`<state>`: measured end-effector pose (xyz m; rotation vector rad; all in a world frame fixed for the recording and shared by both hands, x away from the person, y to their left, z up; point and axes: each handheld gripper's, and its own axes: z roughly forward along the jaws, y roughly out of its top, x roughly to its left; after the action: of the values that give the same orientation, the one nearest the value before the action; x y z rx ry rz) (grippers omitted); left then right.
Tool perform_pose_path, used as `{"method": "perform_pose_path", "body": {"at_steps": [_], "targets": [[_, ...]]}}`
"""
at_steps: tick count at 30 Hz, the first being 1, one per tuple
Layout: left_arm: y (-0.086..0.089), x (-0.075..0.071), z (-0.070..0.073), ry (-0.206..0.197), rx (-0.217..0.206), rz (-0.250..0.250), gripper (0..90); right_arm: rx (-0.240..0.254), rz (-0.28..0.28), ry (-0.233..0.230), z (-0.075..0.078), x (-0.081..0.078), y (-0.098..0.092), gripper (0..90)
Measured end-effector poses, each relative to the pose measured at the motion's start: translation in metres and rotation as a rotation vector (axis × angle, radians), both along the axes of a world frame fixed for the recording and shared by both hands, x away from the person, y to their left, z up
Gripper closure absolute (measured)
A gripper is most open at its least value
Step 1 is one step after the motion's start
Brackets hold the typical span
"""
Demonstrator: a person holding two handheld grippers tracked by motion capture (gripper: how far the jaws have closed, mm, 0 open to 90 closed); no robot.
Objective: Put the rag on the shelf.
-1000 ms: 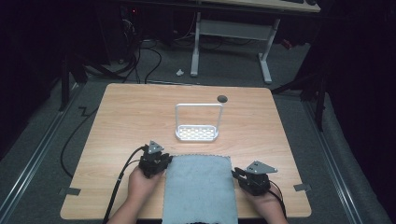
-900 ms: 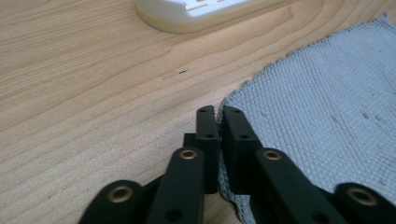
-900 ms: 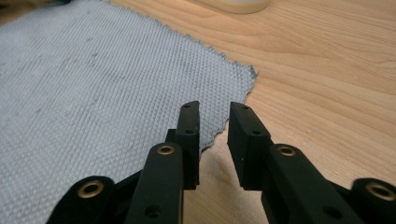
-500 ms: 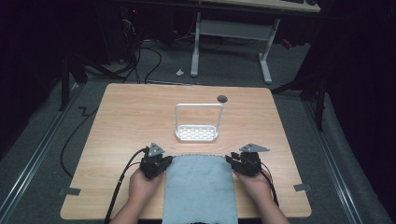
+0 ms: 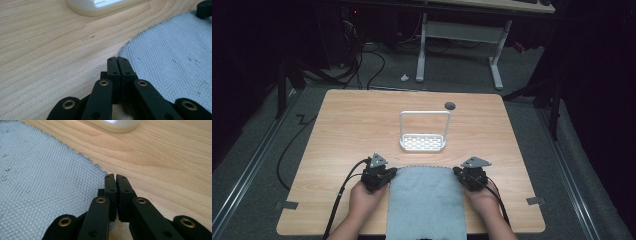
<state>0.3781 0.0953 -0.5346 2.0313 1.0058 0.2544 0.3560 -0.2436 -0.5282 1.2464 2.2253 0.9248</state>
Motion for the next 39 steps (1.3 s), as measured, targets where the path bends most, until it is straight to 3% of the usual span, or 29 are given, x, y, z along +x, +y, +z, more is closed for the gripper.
{"method": "perform_pose_path", "body": {"at_steps": [2, 3, 5, 6, 8, 14, 25, 29, 39], "targets": [[0.001, -0.003, 0.001, -0.023, -0.009, -0.001, 88.9, -0.001, -0.002, -0.005, 0.000, -0.001, 0.000, 89.3], [0.002, -0.007, 0.002, -0.055, -0.020, -0.006, 88.9, 0.007, 0.001, -0.014, 0.000, -0.002, -0.001, 89.4], [0.002, -0.010, 0.003, -0.061, -0.016, -0.020, 89.1, 0.055, -0.002, -0.038, 0.004, -0.008, -0.006, 89.4], [0.005, -0.011, 0.004, -0.065, -0.040, -0.014, 89.1, 0.070, -0.007, -0.042, 0.006, -0.010, -0.007, 89.4], [0.006, -0.012, 0.005, -0.066, -0.056, -0.010, 89.2, 0.082, -0.005, -0.062, 0.008, -0.013, -0.010, 89.4], [0.007, -0.022, 0.013, -0.127, -0.095, -0.001, 89.1, 0.114, 0.000, -0.111, 0.017, -0.023, -0.010, 89.3], [0.010, -0.033, 0.030, -0.184, -0.175, 0.011, 89.0, 0.149, 0.012, -0.204, 0.033, -0.033, -0.008, 89.2], [0.011, -0.034, 0.033, -0.188, -0.195, 0.014, 89.0, 0.154, 0.009, -0.221, 0.036, -0.035, -0.008, 89.2], [0.017, -0.037, 0.056, -0.260, -0.242, 0.035, 89.1, 0.186, 0.005, -0.313, 0.059, -0.042, -0.009, 89.2]]}}
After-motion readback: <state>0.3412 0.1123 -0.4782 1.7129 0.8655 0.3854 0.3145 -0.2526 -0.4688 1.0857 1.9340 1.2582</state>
